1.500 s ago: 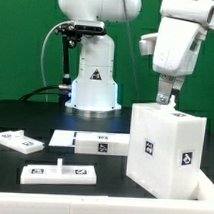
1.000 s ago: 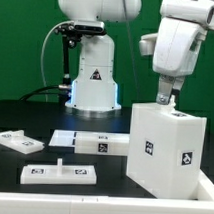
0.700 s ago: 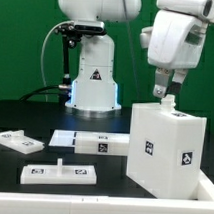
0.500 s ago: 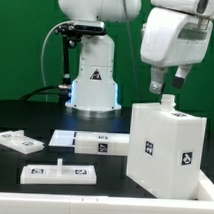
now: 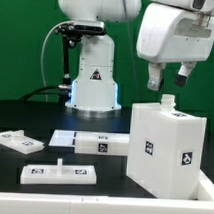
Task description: Assemble cabinet
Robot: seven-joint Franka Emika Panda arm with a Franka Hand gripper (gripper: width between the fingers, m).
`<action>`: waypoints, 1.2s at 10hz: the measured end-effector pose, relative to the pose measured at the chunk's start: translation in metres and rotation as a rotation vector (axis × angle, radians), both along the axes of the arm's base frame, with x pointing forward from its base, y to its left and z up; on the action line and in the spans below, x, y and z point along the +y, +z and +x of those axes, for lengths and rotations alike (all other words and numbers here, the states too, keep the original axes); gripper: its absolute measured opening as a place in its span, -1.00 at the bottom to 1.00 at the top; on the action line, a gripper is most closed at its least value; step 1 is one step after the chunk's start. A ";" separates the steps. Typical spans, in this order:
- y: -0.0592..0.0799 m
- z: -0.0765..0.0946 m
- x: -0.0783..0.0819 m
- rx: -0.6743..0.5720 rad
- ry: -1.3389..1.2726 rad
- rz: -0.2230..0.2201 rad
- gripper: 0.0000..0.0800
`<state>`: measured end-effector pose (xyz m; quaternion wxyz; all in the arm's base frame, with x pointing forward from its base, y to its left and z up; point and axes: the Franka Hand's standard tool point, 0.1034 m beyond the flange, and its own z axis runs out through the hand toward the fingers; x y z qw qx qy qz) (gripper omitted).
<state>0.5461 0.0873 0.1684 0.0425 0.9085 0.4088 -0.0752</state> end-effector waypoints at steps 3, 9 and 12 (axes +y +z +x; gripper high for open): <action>-0.001 -0.003 0.019 -0.018 0.113 -0.018 0.99; 0.010 -0.010 0.020 -0.026 0.273 -0.025 0.99; 0.011 -0.012 0.020 -0.027 0.381 0.001 0.99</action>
Offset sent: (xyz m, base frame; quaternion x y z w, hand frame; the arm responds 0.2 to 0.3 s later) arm -0.0169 -0.0017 0.0011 -0.0006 0.0722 0.1528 0.9856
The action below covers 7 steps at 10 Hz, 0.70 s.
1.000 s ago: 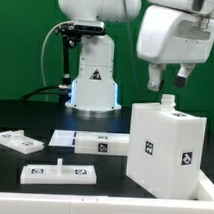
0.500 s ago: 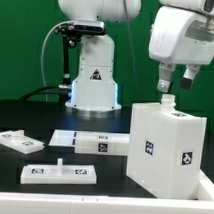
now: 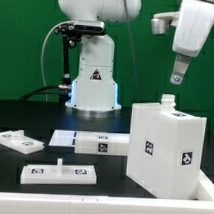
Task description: Assemble cabinet
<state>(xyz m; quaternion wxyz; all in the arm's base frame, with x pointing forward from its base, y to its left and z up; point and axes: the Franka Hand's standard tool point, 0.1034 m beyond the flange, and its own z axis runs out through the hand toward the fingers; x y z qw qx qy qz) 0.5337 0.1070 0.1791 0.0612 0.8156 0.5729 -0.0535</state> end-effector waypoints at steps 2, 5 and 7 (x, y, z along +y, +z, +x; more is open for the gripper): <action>-0.002 -0.001 0.000 0.005 0.000 -0.001 0.99; -0.009 -0.015 0.010 0.028 0.295 -0.010 0.99; -0.021 -0.029 0.017 0.048 0.369 -0.015 0.99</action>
Offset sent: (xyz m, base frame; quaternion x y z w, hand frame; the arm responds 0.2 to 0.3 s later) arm -0.0244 0.0179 -0.0025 -0.0527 0.0034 -0.2904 0.9554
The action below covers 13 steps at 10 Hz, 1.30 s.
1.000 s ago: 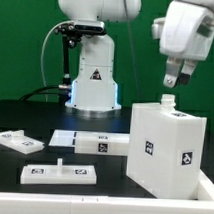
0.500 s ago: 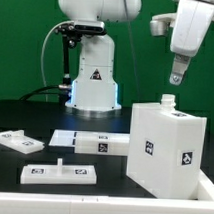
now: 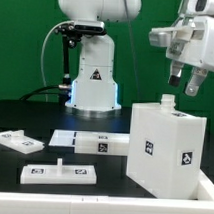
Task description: Assemble cabinet
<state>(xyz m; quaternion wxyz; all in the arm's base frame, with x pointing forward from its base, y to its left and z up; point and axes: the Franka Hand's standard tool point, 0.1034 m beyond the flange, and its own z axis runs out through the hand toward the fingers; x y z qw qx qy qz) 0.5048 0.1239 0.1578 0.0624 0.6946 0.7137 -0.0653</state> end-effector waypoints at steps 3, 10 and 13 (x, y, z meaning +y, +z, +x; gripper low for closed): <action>0.000 0.000 -0.002 0.003 -0.006 -0.001 0.99; -0.034 0.013 -0.007 -0.036 0.241 0.039 0.99; -0.052 0.007 -0.020 -0.110 0.354 0.088 0.99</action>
Offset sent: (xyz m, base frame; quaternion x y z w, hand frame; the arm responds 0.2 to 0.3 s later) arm 0.0000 0.0000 0.0000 0.0000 0.0000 0.0000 1.0000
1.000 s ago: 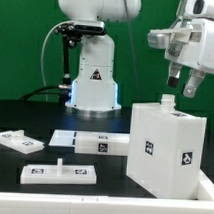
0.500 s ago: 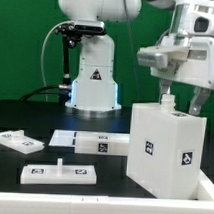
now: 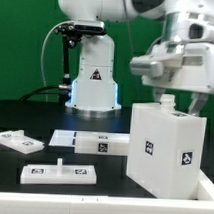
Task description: Assemble cabinet
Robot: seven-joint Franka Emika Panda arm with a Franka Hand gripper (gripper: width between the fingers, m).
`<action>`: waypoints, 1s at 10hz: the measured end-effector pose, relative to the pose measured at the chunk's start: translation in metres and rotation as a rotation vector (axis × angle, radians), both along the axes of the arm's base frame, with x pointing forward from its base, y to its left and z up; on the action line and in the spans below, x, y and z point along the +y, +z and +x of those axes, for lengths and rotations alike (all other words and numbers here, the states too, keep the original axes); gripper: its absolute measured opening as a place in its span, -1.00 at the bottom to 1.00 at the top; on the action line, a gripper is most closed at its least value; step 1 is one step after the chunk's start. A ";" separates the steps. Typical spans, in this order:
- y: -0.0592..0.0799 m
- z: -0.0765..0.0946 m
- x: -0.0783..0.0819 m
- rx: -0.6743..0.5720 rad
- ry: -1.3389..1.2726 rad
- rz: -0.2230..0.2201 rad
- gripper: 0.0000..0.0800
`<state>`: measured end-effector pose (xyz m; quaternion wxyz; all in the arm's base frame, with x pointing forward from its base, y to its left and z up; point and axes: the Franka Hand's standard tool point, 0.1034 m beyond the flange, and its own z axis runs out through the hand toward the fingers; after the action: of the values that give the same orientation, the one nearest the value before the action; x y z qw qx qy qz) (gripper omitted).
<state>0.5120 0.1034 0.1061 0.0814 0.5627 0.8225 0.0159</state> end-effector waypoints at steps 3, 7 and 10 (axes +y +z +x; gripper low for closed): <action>-0.007 0.003 -0.017 0.015 0.002 -0.006 0.99; -0.007 0.003 -0.017 0.017 -0.002 -0.006 0.99; -0.008 0.003 -0.017 0.018 -0.002 -0.006 0.99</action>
Offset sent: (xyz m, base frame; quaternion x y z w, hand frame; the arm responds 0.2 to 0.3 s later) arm 0.0000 0.0000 0.0000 0.0000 0.0000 0.0000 1.0000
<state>0.5146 0.0865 0.0981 0.0758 0.5632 0.8228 0.0082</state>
